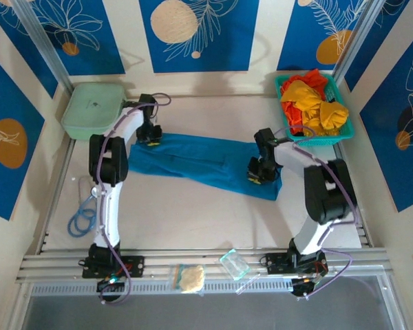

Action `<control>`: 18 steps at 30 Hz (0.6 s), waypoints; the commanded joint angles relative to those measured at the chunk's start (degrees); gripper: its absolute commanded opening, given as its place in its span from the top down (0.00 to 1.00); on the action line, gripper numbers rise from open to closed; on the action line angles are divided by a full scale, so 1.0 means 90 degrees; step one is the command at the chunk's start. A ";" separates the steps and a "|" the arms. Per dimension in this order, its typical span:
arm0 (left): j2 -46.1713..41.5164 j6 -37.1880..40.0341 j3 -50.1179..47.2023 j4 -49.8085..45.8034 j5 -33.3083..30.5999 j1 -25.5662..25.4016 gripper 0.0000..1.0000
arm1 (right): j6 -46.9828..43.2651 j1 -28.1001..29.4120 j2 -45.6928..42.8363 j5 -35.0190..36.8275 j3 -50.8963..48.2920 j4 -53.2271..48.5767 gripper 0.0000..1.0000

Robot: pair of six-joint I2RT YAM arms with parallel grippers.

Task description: Fold and stack the t-shirts

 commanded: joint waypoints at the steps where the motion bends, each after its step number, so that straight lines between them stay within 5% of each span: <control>1: -0.0397 -0.0060 -0.0822 -0.0197 -0.0432 -0.0037 0.86 | -0.0270 -0.0154 0.0729 -0.0010 0.0715 -0.0226 0.87; 8: -0.1747 -0.0352 -0.3127 0.0340 -0.0587 -0.0051 0.86 | -0.1142 -0.0418 0.2754 -0.0143 0.3440 -0.1294 0.91; 18: -0.3782 -0.1227 -0.5969 0.1030 0.0317 -0.1008 0.85 | -0.2135 -0.0522 0.6148 -0.0828 0.9733 -0.3156 0.92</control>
